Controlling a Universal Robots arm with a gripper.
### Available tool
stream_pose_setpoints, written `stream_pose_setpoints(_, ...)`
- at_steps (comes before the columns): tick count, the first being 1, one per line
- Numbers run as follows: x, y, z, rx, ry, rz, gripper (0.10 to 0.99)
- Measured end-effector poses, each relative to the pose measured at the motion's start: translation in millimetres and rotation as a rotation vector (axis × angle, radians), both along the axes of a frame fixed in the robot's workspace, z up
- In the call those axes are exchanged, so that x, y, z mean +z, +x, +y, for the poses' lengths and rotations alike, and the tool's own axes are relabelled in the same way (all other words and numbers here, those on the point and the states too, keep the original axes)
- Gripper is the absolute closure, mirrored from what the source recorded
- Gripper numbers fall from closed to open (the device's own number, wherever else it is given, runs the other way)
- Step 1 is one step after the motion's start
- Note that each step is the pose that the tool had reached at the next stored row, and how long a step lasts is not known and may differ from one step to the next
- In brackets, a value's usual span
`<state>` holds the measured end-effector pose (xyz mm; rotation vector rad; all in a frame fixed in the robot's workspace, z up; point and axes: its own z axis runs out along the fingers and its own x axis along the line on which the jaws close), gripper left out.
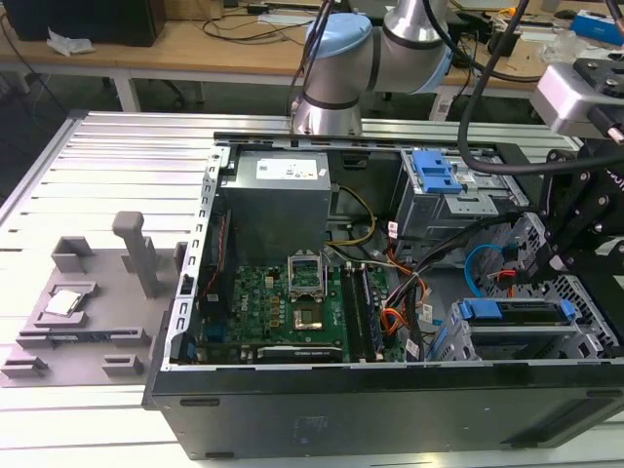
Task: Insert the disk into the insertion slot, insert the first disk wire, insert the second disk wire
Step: 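Insert the first disk wire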
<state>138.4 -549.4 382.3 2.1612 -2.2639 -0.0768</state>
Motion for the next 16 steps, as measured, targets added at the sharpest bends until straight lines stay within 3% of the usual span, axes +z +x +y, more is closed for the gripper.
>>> stream_pose_setpoints(2,-4.3,6.7,12.1,0.000,0.000,0.0010,0.980)
stream_pose_setpoints(3,-6.2,8.7,14.8,0.000,0.000,0.0013,0.980)
stream_pose_setpoints(9,-10.2,9.5,14.9,0.000,0.000,0.0016,0.973)
stream_pose_setpoints(12,-10.4,9.5,14.9,0.000,0.000,0.0017,0.784)
stream_pose_setpoints(16,-19.8,8.4,15.9,-0.027,-0.007,0.0016,0.784)
